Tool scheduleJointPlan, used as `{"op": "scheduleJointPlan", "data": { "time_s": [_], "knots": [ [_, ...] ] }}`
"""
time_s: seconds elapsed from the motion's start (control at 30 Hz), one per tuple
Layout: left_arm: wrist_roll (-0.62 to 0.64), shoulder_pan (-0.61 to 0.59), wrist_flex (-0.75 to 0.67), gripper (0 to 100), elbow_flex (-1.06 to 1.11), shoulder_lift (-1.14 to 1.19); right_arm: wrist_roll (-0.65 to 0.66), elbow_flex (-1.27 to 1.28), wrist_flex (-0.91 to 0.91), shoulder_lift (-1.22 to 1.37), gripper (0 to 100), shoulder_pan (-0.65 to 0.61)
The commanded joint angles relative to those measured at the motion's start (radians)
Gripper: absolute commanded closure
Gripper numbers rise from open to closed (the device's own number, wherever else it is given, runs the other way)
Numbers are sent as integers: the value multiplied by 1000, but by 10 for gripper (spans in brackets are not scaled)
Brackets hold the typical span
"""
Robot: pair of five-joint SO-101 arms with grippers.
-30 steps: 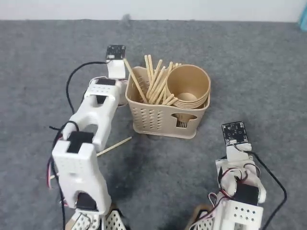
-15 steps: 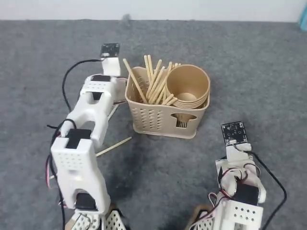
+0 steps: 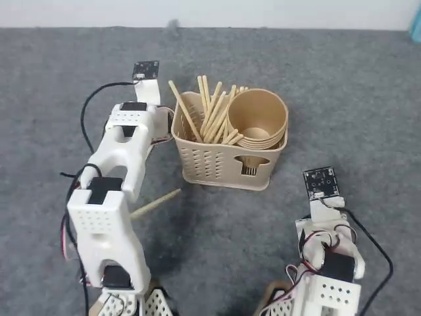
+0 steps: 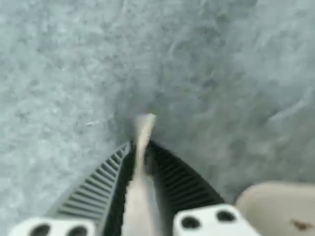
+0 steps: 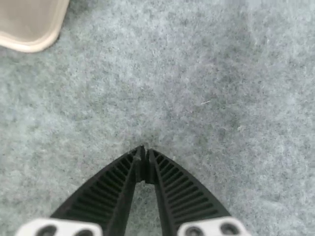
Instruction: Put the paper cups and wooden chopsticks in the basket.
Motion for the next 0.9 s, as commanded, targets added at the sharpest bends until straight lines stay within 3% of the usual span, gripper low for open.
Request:
{"op": "scheduleJointPlan", "data": {
  "time_s": [0.0,0.37,0.73,0.87],
  "knots": [
    [-57,-8,71,987,-15,-14,12,-17,8,-10,992,1],
    [-54,-89,68,987,-25,-95,12,-17,8,-10,992,1],
    [-51,-147,74,988,8,-494,12,-17,8,-10,992,1],
    [3,-130,66,988,85,-680,12,-17,8,-10,992,1]
  ]
}}
